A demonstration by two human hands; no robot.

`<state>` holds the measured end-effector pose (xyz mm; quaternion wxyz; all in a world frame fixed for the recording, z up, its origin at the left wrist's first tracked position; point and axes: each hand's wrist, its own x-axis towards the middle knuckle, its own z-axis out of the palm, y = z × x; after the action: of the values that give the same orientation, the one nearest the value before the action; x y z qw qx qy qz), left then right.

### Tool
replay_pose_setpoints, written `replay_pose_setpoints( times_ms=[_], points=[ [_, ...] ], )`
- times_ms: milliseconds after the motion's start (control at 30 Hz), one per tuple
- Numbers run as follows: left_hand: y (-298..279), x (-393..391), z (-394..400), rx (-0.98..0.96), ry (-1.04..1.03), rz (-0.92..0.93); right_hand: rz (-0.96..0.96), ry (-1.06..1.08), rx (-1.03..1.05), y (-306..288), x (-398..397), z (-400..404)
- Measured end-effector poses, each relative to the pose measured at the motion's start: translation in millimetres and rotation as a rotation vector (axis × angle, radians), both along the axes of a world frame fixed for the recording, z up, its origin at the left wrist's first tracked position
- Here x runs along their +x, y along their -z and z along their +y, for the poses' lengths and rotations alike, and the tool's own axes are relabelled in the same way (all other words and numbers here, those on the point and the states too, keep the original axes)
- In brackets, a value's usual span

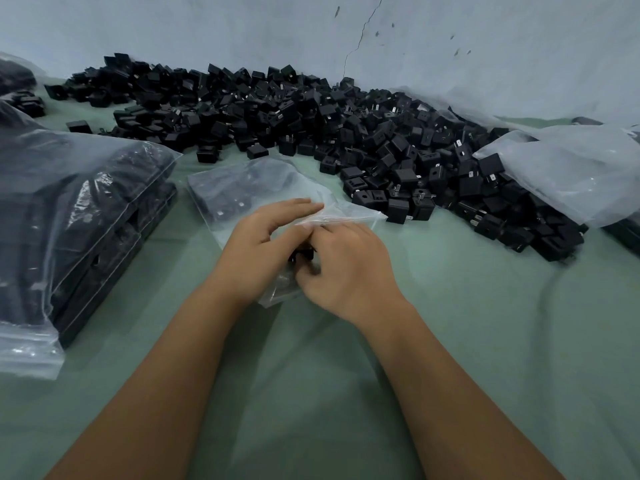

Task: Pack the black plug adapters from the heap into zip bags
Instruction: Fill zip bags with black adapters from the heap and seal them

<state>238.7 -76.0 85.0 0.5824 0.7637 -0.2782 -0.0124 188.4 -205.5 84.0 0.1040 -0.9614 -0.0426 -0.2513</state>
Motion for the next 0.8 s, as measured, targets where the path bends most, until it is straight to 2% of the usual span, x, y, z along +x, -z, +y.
replay_pose_setpoints(
  times_ms=[133,233,367,567,667,800],
  points=[
    [2,1,-1,0.030,0.016,-0.021,0.045,-0.095,-0.007,-2,-1,2],
    [3,0,-1,0.104,0.019,-0.075,0.109,-0.090,-0.058,0,2,1],
    [3,-1,-1,0.066,0.007,-0.064,0.152,-0.054,-0.106,4,5,-3],
    [1,-2,-1,0.018,0.008,0.002,0.148,-0.066,-0.042,5,5,-4],
    [2,-2,-1,0.210,0.005,-0.161,0.150,-0.067,-0.056,4,9,-4],
    [2,-5,-4,0.332,0.022,-0.381,0.127,-0.064,0.114,6,14,-5]
  ],
)
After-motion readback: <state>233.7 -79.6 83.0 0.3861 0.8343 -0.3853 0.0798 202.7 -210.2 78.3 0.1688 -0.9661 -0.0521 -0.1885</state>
